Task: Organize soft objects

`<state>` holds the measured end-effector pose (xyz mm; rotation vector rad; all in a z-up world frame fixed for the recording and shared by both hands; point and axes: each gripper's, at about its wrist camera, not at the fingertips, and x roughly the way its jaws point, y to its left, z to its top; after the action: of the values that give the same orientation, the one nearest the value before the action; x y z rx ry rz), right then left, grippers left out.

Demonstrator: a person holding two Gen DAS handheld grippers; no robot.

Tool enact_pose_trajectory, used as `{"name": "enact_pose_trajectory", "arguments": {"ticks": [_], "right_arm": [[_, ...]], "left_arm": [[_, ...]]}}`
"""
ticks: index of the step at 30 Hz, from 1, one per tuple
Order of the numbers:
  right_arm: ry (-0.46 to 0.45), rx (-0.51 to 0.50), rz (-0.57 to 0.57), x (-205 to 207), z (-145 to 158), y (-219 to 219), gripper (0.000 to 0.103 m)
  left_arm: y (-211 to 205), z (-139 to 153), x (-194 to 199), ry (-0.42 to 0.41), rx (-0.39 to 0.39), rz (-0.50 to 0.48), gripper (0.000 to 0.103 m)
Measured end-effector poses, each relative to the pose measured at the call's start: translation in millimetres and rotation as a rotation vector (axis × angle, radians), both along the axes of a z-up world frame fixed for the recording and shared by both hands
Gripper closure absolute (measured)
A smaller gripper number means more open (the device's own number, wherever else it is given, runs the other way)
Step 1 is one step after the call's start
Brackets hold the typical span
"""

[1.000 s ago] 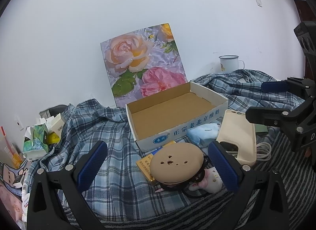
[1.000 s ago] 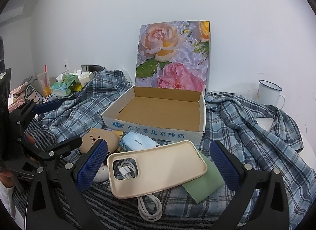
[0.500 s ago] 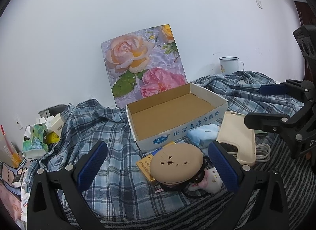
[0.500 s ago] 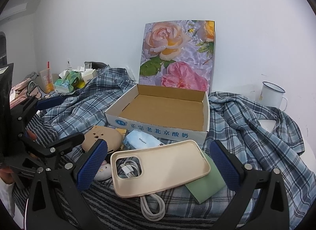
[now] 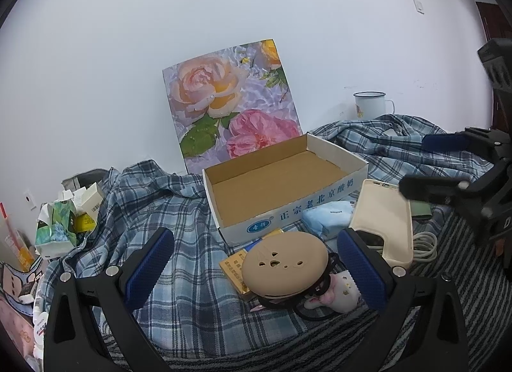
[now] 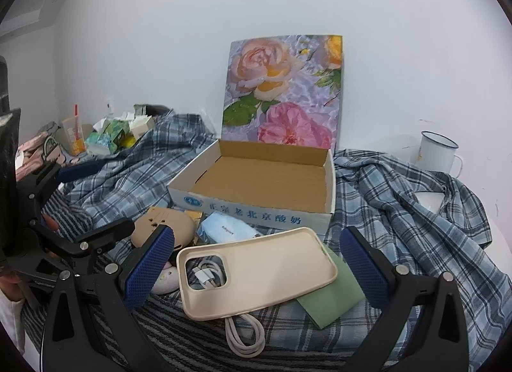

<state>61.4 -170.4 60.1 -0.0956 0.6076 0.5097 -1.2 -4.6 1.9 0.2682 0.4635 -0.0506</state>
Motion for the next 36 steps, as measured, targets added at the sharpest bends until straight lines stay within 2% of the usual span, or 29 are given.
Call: {"name": "enact_pose_trajectory", "arguments": {"ticks": [4, 7, 12, 17, 20, 21, 22, 23, 24, 32, 36], "right_arm": [[-0.042, 0.036, -0.035, -7, 6, -9, 0.000], [-0.067, 0.046, -0.041, -12, 9, -11, 0.000], [-0.073, 0.032, -0.034, -11, 11, -8, 0.000], [-0.075, 0.022, -0.026, -11, 11, -5, 0.000], [-0.069, 0.016, -0.023, -10, 10, -5, 0.000], [-0.068, 0.015, -0.022, -10, 10, -5, 0.000], [-0.067, 0.015, -0.021, -11, 10, -4, 0.000], [-0.064, 0.017, -0.017, -10, 10, -4, 0.000], [-0.060, 0.020, -0.011, -10, 9, -4, 0.000], [-0.043, 0.030, -0.006, -9, 8, -3, 0.000], [-0.043, 0.032, -0.003, -9, 8, -3, 0.000]], "left_arm": [[2, 0, 4, 0.028, -0.028, -0.020, 0.000], [10, -1, 12, 0.088, -0.083, -0.047, 0.000], [27, -10, 44, 0.269, -0.209, -0.036, 0.000], [24, -26, 68, 0.413, -0.222, -0.121, 0.000], [24, -35, 81, 0.487, -0.273, -0.181, 0.000], [25, -37, 84, 0.496, -0.284, -0.189, 0.000], [24, -37, 85, 0.495, -0.281, -0.206, 0.004], [22, -37, 84, 0.489, -0.263, -0.221, 0.015], [19, -39, 85, 0.485, -0.234, -0.223, 0.020], [26, -45, 87, 0.503, -0.267, -0.229, 0.020], [30, -40, 83, 0.464, -0.286, -0.225, 0.025]]}}
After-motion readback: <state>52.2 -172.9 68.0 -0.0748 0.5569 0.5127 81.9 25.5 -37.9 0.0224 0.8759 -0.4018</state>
